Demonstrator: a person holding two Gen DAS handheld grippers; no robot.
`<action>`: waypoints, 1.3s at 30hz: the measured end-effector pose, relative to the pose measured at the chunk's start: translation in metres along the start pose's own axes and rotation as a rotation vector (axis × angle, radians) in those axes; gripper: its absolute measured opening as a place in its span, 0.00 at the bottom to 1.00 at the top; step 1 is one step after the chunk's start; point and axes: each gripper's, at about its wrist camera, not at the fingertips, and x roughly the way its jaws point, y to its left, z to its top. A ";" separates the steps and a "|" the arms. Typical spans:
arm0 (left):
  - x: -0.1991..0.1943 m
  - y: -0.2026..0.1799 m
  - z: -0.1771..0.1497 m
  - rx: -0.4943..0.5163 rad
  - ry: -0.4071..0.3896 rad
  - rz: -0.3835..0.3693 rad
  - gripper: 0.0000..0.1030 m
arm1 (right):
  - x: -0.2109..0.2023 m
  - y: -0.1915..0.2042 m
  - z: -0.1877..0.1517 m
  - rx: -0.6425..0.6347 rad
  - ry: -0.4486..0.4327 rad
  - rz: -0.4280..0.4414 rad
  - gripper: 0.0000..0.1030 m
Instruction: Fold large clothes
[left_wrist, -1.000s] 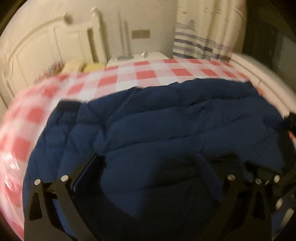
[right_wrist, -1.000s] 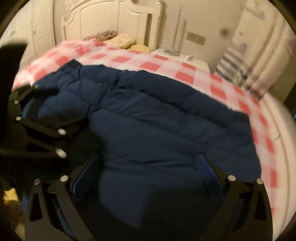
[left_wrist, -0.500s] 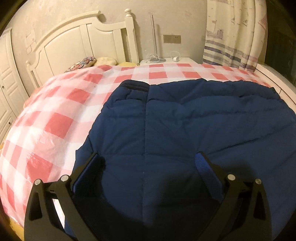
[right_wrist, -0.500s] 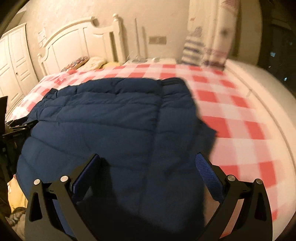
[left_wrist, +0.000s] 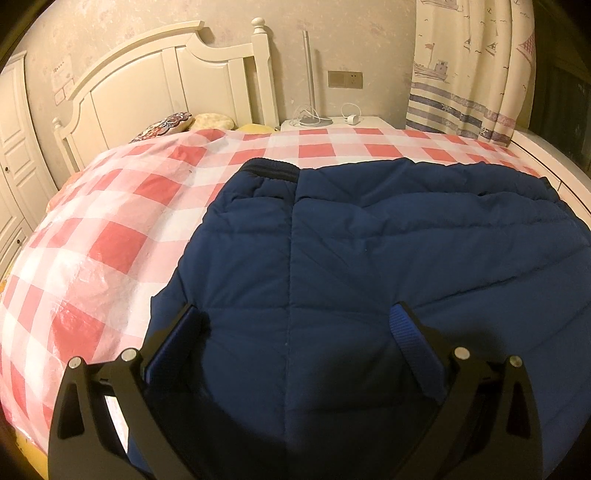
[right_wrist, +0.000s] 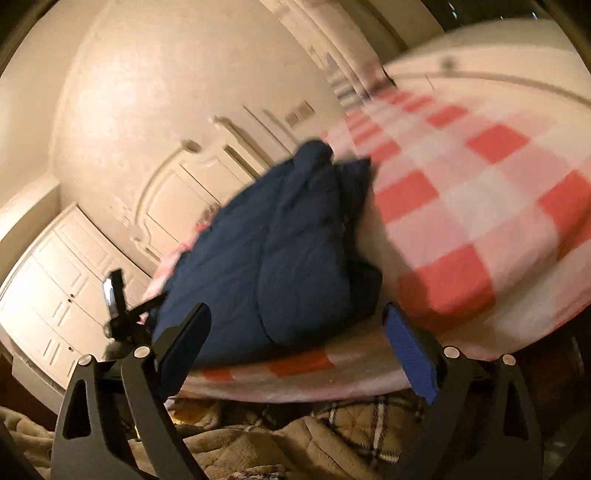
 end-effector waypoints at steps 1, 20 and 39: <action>0.000 0.000 0.000 0.000 0.000 0.000 0.98 | 0.001 0.002 0.000 -0.007 -0.001 0.000 0.89; 0.001 0.005 0.001 -0.027 0.006 -0.011 0.98 | 0.090 0.043 0.034 0.064 -0.062 -0.078 0.65; 0.094 -0.136 0.122 0.237 0.147 0.190 0.97 | 0.031 0.066 0.030 -0.071 -0.201 0.172 0.42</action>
